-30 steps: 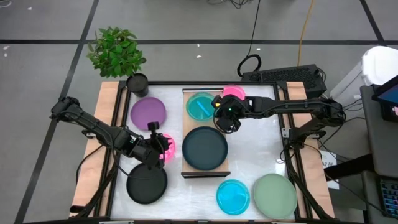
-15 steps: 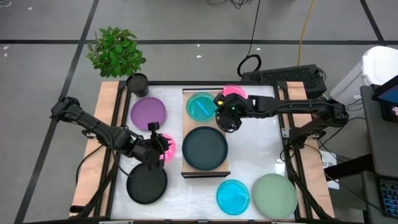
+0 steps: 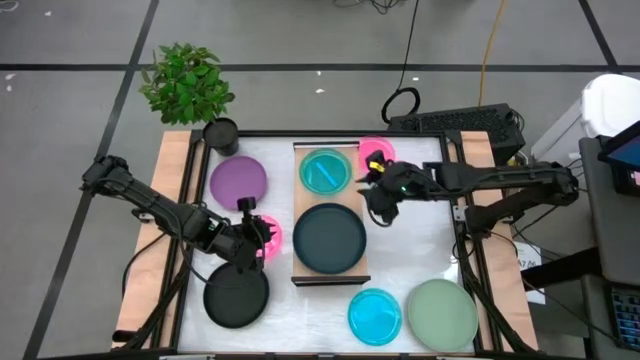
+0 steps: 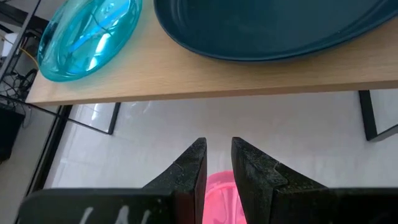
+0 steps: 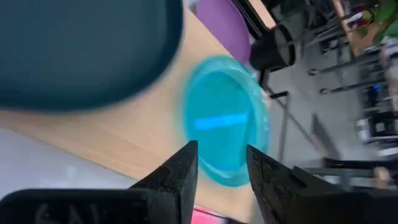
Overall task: Place and stack plates onto a shelf
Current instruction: Stack the black plate on top of the dark green plate
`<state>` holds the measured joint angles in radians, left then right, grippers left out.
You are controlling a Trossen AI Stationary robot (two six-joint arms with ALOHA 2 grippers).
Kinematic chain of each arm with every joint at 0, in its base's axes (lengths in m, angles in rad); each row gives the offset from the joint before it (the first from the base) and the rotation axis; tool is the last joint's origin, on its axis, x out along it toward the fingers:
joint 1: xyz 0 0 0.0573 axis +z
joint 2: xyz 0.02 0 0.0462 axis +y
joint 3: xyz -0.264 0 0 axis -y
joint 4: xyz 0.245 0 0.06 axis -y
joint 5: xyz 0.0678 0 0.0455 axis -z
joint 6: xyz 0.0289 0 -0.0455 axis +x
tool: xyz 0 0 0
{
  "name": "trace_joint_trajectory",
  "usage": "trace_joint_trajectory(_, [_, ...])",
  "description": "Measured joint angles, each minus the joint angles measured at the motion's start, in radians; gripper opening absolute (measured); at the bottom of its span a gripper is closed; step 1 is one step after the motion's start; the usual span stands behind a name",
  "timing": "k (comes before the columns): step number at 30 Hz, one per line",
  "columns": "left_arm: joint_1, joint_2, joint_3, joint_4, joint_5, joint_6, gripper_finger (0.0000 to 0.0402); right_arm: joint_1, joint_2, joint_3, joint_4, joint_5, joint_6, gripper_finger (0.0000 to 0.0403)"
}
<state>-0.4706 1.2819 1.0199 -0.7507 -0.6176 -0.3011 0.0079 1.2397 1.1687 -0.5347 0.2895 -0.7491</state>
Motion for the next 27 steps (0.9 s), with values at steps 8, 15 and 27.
trace_joint_trajectory(8, [-0.013, 0.000, 0.000, 0.001, 0.049, -0.057, 0.0081, 0.138, -0.076, 0.000, -0.106, -0.002, 0.339, 0.0119])
trace_joint_trajectory(15, [-0.074, 0.000, 0.000, -0.007, 0.077, -0.159, 0.0081, 0.259, -0.087, 0.000, -0.213, -0.001, 0.571, 0.0119])
trace_joint_trajectory(27, [-0.175, 0.000, 0.000, -0.086, 0.084, -0.427, 0.0081, 0.441, -0.087, -0.003, -0.232, 0.078, 0.678, 0.0118])
